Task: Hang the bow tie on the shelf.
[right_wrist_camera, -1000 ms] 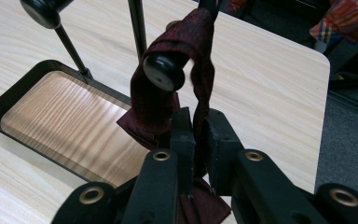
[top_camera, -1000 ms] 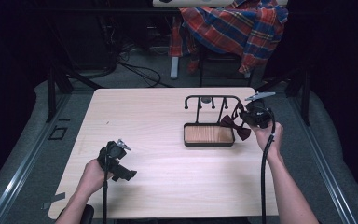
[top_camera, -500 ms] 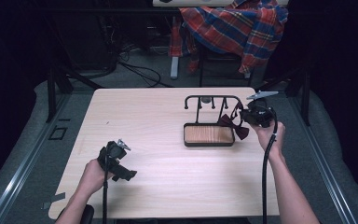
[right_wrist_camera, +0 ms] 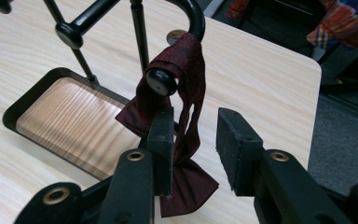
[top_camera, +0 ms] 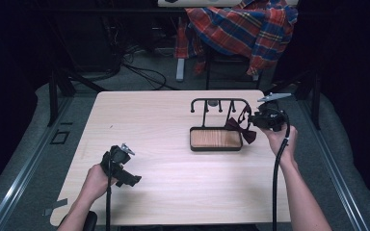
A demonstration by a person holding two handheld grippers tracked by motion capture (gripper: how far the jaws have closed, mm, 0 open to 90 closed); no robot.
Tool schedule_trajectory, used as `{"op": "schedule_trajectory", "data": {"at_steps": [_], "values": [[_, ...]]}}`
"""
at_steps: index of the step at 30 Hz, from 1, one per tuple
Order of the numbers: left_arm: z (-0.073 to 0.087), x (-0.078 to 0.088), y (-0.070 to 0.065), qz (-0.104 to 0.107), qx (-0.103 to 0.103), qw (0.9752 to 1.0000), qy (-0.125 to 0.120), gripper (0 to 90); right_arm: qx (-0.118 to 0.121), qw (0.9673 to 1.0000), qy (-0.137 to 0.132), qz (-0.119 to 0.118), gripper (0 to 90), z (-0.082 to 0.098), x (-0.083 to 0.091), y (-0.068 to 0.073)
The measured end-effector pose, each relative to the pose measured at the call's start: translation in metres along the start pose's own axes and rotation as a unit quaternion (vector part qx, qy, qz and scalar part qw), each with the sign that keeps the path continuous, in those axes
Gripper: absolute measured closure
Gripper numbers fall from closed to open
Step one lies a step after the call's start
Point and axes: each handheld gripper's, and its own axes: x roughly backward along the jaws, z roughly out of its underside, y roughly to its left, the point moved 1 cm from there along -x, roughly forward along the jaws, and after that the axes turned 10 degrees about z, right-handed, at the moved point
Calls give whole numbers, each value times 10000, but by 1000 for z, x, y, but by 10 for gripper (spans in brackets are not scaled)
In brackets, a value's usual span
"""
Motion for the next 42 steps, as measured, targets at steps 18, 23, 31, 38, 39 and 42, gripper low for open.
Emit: {"op": "schedule_trajectory", "data": {"at_steps": [18, 23, 31, 38, 39, 42], "values": [[0, 0, 0, 10, 0, 10000, -29, 1, 73, 9997, 184, -113, 612, 3, 13, -1], [0, 1, 0, 18, 14, 10000, -52, 1, 70, 9997, 207, -129, 596, 4, 16, -3], [0, 2, 0, 49, 109, 9998, -161, 2, 125, 9992, 320, -215, 547, 8, 20, -1], [0, 3, 1, 26, 147, 9997, -213, 2, 172, 9988, 390, -260, 514, 11, 23, 2], [0, 3, 1, 20, 161, 9996, -224, 2, 187, 9986, 414, -260, 506, 11, 24, 2], [0, 4, 1, 25, 179, 9995, -246, 2, 198, 9983, 468, -291, 487, 13, 25, 3]]}}
